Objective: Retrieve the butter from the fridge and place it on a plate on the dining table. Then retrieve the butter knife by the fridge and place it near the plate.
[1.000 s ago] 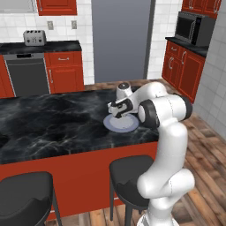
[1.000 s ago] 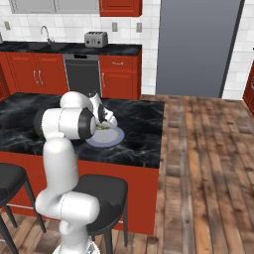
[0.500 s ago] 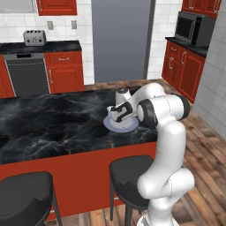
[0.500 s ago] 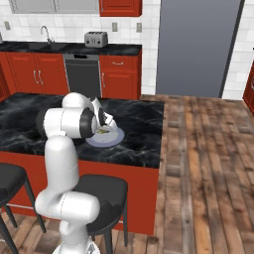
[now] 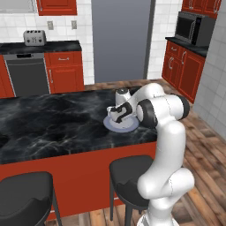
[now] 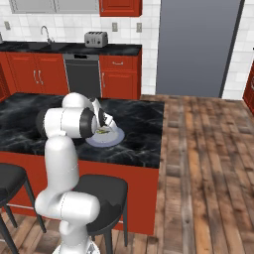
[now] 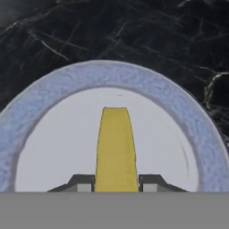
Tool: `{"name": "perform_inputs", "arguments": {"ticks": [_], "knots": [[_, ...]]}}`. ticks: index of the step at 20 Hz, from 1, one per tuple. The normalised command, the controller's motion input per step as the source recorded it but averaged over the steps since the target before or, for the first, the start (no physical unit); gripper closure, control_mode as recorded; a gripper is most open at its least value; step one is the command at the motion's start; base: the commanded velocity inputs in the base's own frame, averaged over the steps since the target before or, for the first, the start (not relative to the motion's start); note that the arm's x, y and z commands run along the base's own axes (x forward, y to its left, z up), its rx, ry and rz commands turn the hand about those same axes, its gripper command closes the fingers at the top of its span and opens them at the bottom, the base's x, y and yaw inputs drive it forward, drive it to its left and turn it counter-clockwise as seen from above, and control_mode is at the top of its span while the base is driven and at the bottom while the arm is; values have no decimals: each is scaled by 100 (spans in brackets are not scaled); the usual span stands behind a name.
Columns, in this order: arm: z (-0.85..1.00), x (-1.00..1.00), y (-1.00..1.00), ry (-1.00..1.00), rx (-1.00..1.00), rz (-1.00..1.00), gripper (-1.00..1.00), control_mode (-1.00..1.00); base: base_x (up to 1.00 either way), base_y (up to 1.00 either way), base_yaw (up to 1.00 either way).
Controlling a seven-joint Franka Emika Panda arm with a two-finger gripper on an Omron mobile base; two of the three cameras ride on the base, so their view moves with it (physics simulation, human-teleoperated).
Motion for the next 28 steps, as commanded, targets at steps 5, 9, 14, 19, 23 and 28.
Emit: {"name": "perform_inputs", "arguments": {"ticks": [5, 9, 14, 19, 23, 28], "knots": [[-11, 0, 0, 0, 1, 0, -100, -100, 0, 0, 0], [0, 0, 0, 0, 0, 0, -100, -100, 0, 0, 0], [0, 0, 0, -1, 0, 0, -100, -100, 0, 0, 0], [30, -10, 0, 10, -2, 0, -100, -100, 0, 0, 0], [100, -54, 0, 15, 8, 0, -100, -100, 0, 0, 0], [100, -83, -18, 15, 12, 0, -100, -100, 0, 0, 0]]}}
